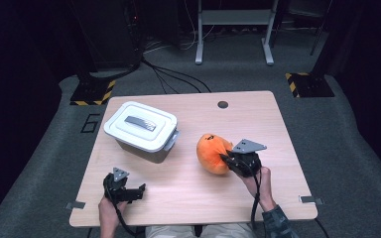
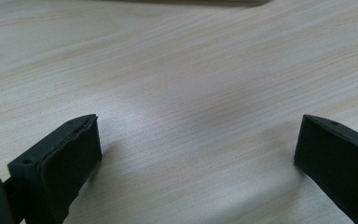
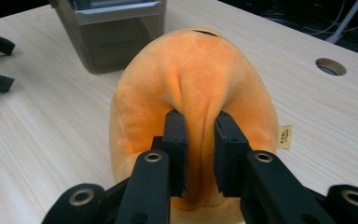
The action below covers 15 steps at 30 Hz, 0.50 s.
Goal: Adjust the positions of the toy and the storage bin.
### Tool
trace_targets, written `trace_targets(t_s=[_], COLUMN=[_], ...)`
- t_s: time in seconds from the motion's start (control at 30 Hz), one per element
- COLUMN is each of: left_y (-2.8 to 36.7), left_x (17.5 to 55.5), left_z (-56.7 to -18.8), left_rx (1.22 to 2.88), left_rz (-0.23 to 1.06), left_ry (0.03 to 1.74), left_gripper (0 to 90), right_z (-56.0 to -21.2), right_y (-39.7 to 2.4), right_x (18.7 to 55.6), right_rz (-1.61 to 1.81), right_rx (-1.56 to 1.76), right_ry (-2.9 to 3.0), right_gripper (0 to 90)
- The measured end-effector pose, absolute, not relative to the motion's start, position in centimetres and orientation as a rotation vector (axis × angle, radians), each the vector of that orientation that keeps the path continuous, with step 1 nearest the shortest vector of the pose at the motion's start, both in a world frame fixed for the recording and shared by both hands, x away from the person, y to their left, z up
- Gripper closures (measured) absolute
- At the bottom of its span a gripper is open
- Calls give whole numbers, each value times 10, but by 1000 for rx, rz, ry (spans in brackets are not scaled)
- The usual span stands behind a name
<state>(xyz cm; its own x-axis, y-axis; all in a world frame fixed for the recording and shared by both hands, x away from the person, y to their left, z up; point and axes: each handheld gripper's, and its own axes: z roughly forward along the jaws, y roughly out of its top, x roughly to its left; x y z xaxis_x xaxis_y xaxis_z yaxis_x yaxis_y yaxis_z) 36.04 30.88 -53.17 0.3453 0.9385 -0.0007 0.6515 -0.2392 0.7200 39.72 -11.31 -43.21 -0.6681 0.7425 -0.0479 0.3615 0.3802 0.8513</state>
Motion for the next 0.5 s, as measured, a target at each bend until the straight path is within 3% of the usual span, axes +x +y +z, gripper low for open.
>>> trace_targets(t_s=[0.5], left_y=[309], left_x=[360], left_z=[-532], left_rx=[1981], left_rz=[588], left_ry=[1383], left_gripper=[2], right_z=[-429], right_y=[-144], right_x=[399], right_rz=[1167], right_rx=[1039], right_ry=[2110], right_gripper=[771])
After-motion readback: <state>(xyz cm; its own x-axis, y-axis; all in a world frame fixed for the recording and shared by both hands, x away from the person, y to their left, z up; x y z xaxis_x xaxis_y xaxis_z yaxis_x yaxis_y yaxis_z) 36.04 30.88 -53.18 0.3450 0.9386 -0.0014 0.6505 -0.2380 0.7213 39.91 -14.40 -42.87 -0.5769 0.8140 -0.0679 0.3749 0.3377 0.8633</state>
